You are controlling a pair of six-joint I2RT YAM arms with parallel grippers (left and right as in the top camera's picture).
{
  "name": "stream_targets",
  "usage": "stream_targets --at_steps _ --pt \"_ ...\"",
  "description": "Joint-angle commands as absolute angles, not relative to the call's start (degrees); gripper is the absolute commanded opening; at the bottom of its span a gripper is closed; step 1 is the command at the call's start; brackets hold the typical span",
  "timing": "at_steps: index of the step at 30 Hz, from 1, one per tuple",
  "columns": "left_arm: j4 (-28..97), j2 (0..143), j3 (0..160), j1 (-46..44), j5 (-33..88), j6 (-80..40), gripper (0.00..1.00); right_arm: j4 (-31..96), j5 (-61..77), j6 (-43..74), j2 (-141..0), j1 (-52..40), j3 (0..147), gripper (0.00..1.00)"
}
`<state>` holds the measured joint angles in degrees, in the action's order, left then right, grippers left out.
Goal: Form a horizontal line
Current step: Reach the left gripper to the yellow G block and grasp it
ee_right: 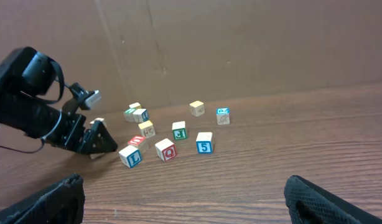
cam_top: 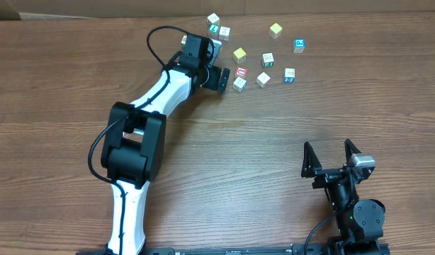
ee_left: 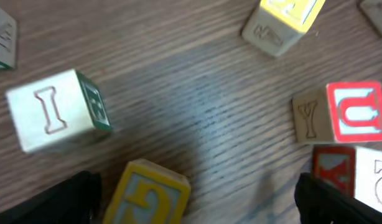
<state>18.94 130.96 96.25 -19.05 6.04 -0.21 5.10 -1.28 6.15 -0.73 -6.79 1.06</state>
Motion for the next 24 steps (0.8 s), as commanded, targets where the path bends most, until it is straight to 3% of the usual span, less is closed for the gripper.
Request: stream_targets --at_steps 1,4,8,13,17,24 --pt "19.73 131.24 96.55 -19.05 4.51 0.47 0.87 4.73 -0.93 5.91 -0.19 -6.57 0.47 1.0" --pt "20.84 131.26 96.53 -19.05 1.43 0.47 0.73 4.75 -0.93 5.91 -0.19 -6.57 0.47 1.0" --pt "21.19 131.26 96.53 -19.05 0.86 0.67 0.39 4.73 -0.93 5.91 -0.19 -6.57 0.47 1.0" --pt "21.58 131.11 96.57 -19.05 0.86 0.6 0.13 4.75 -0.93 5.91 -0.19 -6.57 0.47 1.0" --pt "26.44 129.01 97.49 -19.11 0.84 -0.03 0.08 4.73 -0.93 5.91 -0.19 -6.57 0.47 1.0" --pt "44.91 113.51 99.48 -19.05 -3.27 -1.37 0.05 4.75 -0.93 5.91 -0.19 -6.57 0.47 1.0"
